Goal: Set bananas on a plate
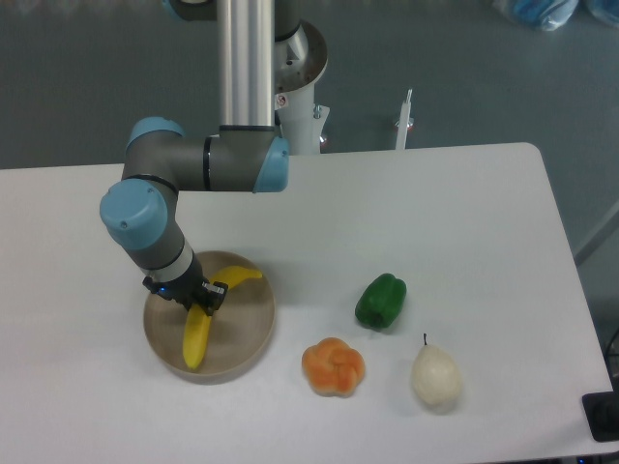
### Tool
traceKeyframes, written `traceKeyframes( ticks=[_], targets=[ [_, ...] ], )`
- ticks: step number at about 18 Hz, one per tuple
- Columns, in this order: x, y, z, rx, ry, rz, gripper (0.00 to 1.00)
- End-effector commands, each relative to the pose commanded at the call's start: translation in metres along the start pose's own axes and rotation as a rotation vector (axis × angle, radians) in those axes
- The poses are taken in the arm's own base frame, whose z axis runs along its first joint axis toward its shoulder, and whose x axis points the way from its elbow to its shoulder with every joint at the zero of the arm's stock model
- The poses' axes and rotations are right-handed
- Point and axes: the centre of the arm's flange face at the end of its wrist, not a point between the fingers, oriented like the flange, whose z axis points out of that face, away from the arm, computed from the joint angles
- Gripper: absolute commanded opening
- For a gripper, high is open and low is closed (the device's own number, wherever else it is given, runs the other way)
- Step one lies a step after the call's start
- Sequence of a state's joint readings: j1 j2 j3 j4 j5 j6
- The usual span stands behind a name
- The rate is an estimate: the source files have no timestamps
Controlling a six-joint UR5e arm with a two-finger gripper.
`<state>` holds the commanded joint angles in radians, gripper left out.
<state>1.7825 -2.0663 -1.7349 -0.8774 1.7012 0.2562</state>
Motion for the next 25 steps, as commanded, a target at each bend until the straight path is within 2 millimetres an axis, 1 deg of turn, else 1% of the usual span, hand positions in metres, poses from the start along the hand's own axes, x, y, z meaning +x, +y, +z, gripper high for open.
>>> traceKeyframes(
  ticks=[6, 7, 8, 9, 11, 12, 13, 14, 15, 16, 19, 20, 21, 24, 25],
  targets=[
    [0.004, 0.001, 0.002, -0.004, 0.001, 0.011, 0.34],
    [0.004, 0.001, 0.002, -0.002, 0.001, 0.013, 0.36],
    [0.005, 0.001, 0.002, -0.005, 0.002, 0.012, 0.43],
    [0.005, 0.001, 0.002, -0.004, 0.001, 0.011, 0.48],
    [0.004, 0.001, 0.0, -0.001, -0.001, 0.012, 0.73],
    [0.002, 0.0, -0.003, 0.003, -0.004, 0.012, 0.79],
    [0.0, 0.001, -0.007, 0.008, -0.013, 0.009, 0.91],
    [-0.002, -0.001, -0.012, 0.015, -0.026, 0.009, 0.97],
    [-0.006, -0.002, -0.014, 0.017, -0.038, 0.005, 1.0],
    [-0.013, -0.002, -0.02, 0.024, -0.045, -0.005, 1.0],
    [-0.049, 0.007, -0.051, 0.07, -0.06, -0.065, 1.0],
    [-0.054, 0.007, -0.055, 0.079, -0.065, -0.071, 1.0],
    [-0.063, 0.008, -0.057, 0.08, -0.067, -0.084, 1.0],
    [-0.1, 0.012, -0.072, 0.102, -0.09, -0.072, 1.0],
    [-0.116, 0.015, -0.073, 0.1, -0.095, -0.053, 1.0]
  ],
)
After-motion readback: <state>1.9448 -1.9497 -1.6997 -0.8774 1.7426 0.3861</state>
